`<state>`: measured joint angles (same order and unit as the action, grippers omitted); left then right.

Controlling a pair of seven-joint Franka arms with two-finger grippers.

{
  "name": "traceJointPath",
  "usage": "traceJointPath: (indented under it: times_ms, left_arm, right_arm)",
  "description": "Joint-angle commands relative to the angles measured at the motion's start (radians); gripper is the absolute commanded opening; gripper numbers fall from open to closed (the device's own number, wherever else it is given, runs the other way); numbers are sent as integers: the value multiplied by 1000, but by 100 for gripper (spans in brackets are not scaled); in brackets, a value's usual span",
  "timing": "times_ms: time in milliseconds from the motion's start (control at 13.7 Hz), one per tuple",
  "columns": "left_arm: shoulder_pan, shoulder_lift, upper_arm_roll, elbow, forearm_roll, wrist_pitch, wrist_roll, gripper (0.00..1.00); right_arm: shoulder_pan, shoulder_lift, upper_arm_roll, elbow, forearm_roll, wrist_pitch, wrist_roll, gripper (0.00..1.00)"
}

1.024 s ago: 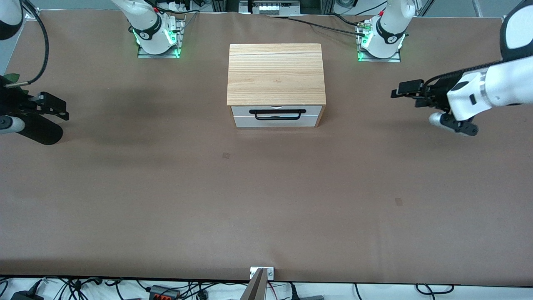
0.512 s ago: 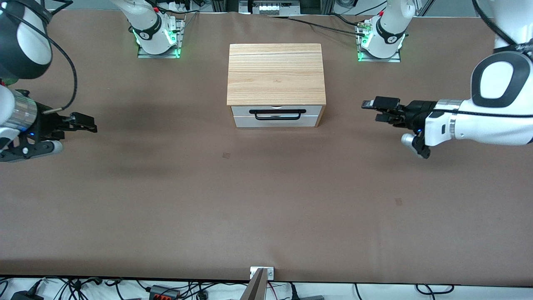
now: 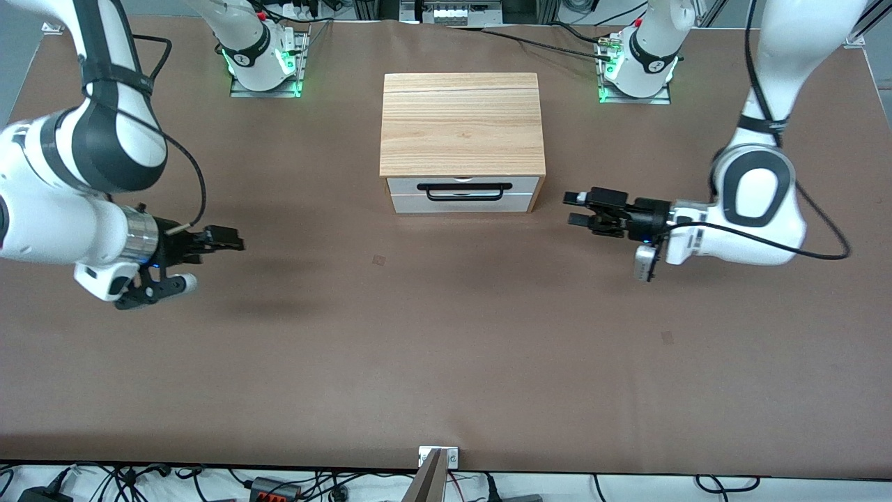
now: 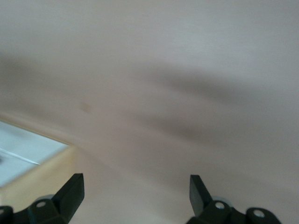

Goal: Pull top drawer with both arms simultaneously
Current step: 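Move the left gripper toward the drawer handle while the right gripper approaches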

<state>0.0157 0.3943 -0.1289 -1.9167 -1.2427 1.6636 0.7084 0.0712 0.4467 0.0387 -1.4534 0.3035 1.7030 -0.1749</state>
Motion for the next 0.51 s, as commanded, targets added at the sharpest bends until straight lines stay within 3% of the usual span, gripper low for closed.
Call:
traceJointPath:
  times_ms: [0,146,220,366,439]
  left_arm:
    - [1,17,-41,-91,-127,62,165,100]
    - [1,63,-69,-128,-199,74,282,100]
    - [1,87,-80,-139,-228,74,331,100]
    - [1,156,-116,-139,-274,73,403,100]
    - [1,187,-130,-140,-320,73,437,100]
  right_arm:
    - [-8,35,-2,10,117,-16,-12,100]
    - [2,73,0,10,124,1,-6,100]
    - [13,96,0,13,170,27,4,100]
    - [4,157,0,12,437,75,-32,100]
    - [16,164,-2,8,504,82,-99,100]
